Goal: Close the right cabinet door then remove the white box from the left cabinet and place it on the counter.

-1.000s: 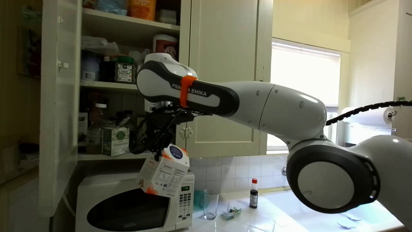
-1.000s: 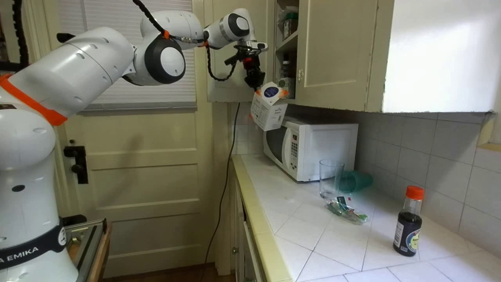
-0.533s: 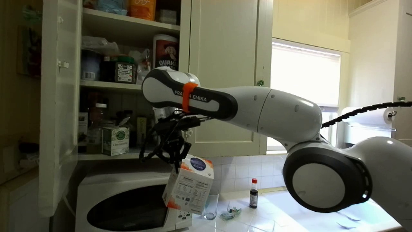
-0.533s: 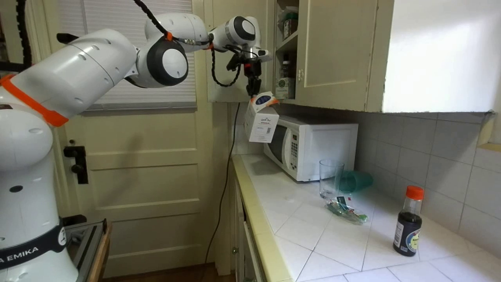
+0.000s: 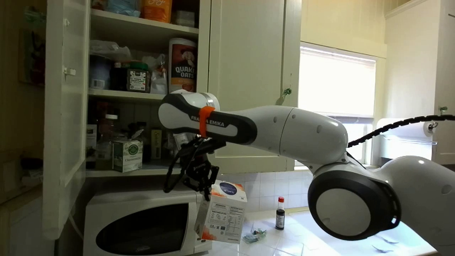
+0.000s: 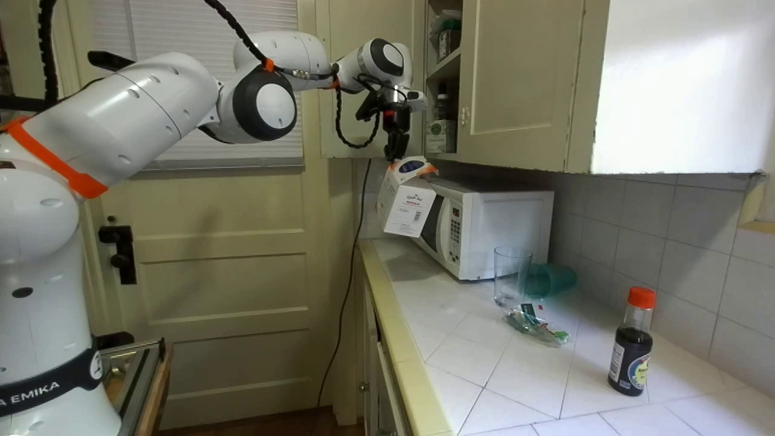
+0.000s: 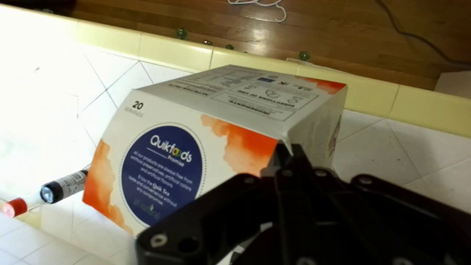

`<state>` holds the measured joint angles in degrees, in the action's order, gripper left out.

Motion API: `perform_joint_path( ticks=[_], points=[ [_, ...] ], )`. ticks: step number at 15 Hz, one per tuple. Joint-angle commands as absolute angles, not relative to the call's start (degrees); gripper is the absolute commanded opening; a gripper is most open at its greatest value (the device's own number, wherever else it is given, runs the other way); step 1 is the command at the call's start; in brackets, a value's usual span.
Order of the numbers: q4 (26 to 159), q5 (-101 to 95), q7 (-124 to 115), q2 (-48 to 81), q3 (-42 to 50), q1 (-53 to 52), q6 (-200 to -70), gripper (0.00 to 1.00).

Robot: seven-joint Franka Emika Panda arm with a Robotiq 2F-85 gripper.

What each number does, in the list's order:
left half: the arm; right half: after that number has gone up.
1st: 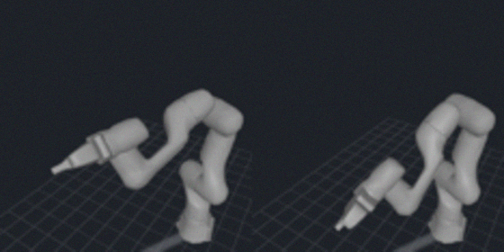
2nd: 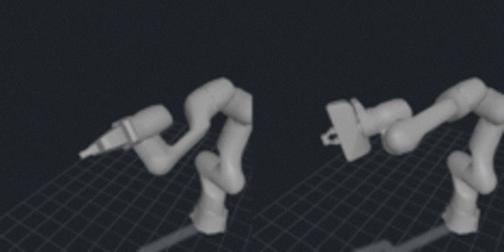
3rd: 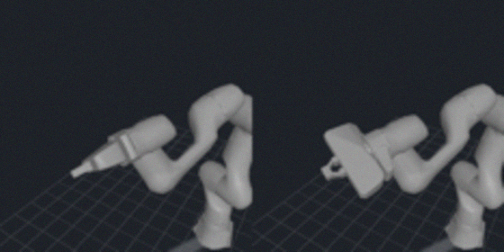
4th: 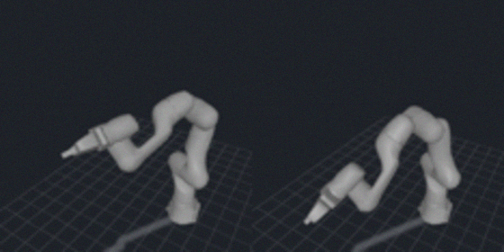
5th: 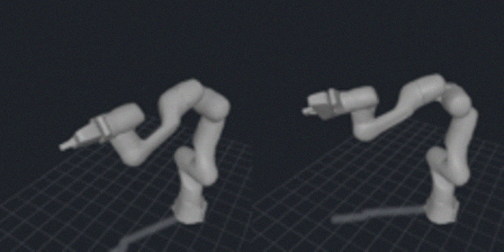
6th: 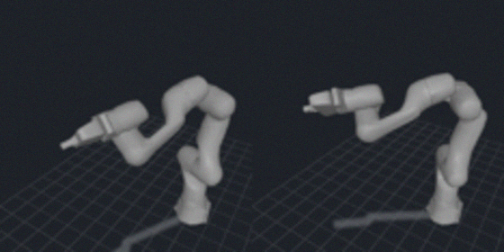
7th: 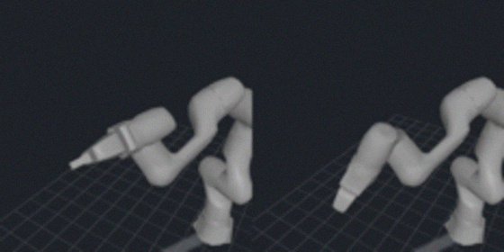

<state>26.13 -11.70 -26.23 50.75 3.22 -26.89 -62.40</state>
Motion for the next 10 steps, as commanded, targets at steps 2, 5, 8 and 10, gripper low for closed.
perform_joint_path(
  ticks=[2,5,8,10],
  points=[
    [24.56,-14.61,-18.68,54.13,4.44,-26.38,-62.66,0.01],
    [23.82,-12.5,-16.55,55.92,3.21,-24.42,-63.89,0.01],
    [24.33,-13.46,-18.27,56.16,4.2,-25.42,-62.4,0.03],
    [25.26,-13.43,-18.39,55.62,4.19,-25.54,-62.85,0.03]
  ],
)
